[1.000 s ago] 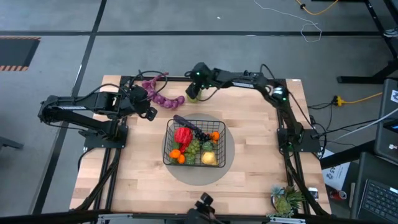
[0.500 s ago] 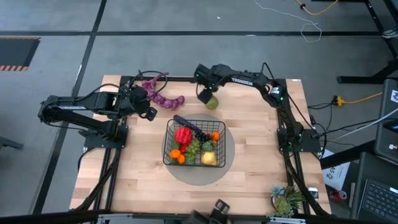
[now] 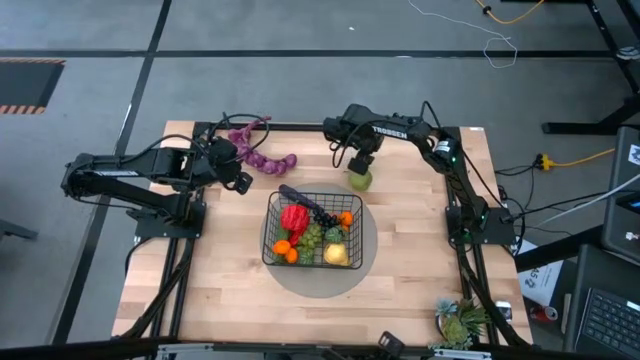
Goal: Build produce basket
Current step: Put the green pear into the black wire basket
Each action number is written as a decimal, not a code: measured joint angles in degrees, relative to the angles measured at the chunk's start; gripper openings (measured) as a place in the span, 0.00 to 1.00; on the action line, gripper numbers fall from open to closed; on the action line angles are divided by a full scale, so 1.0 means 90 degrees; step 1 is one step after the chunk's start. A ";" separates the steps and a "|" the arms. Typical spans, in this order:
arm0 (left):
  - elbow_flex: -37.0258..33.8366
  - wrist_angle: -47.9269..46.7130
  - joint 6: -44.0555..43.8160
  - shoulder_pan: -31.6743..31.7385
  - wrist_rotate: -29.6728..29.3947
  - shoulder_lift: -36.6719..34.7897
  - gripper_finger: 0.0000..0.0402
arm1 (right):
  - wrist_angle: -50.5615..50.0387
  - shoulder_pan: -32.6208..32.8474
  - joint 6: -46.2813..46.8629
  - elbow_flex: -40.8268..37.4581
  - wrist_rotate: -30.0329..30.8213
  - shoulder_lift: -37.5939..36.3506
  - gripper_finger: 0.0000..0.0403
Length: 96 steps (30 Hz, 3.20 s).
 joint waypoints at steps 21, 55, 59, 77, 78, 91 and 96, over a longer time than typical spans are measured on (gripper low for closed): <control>-0.0001 -0.0009 0.0051 0.0001 -0.0034 0.0000 0.21 | 0.2976 0.0844 -0.1551 -0.0800 -0.2453 -0.0261 0.44; -0.0001 0.0002 0.0050 -0.0001 -0.0080 0.0001 0.21 | 0.2852 0.0736 0.0485 -0.4400 -0.0754 -0.4056 0.44; 0.0001 0.0002 0.0040 -0.0001 -0.0079 0.0000 0.21 | 0.5419 0.0861 0.0452 -0.5458 -0.1186 -0.4802 0.44; -0.0001 0.0005 -0.0001 -0.0002 -0.0135 0.0002 0.21 | 0.5273 0.1404 0.0981 -0.7069 -0.0811 -0.4983 0.44; -0.0001 0.0004 -0.0002 -0.0001 -0.0203 0.0001 0.21 | 0.5015 0.1465 0.1030 -0.7020 -0.0637 -0.5015 0.44; -0.0001 0.0005 -0.0002 0.0001 -0.0389 0.0002 0.21 | 0.4215 0.2268 0.2001 -0.6863 -0.0697 -0.5796 0.44; -0.0001 0.0006 -0.0002 -0.0002 -0.0391 0.0001 0.21 | 0.4574 0.2885 0.2619 -0.6863 -0.1683 -0.6063 0.44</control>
